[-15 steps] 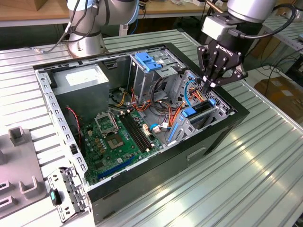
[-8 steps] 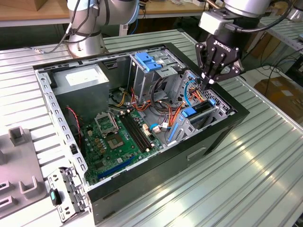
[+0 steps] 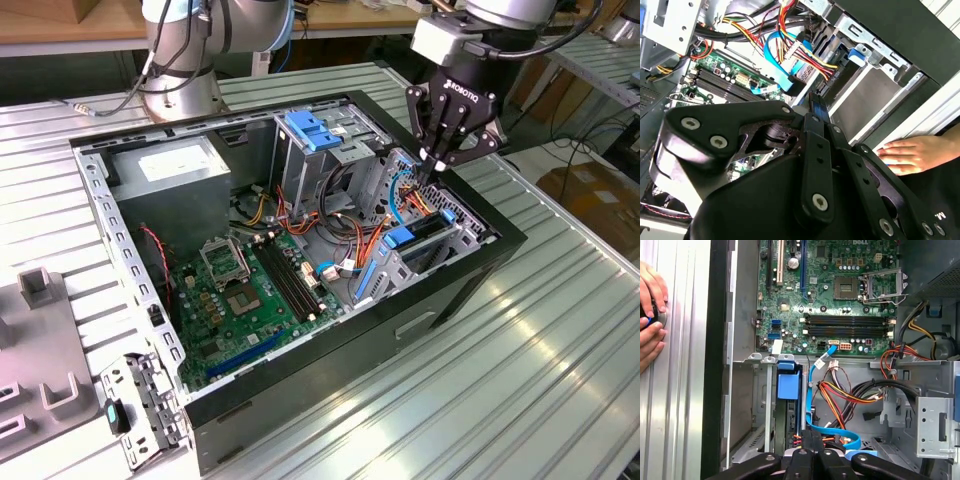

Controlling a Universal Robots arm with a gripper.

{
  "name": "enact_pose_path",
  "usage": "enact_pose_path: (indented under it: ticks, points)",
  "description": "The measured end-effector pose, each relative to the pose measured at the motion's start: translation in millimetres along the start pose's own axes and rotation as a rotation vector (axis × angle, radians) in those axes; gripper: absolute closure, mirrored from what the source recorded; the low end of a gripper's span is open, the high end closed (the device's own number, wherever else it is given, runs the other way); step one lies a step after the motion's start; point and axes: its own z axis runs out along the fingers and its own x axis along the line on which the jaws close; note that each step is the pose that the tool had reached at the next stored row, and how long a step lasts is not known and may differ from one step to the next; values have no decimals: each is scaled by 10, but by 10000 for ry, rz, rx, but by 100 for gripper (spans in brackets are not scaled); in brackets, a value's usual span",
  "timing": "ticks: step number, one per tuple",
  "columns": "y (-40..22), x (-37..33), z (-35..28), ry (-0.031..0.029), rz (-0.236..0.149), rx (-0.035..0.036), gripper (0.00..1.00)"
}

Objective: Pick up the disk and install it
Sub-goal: 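Insert the second disk wire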

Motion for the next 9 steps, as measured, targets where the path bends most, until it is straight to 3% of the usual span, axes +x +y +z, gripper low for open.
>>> enact_pose_path:
  ticks: [9]
  points:
    - [39, -23, -2, 8, -1, -2, 89]
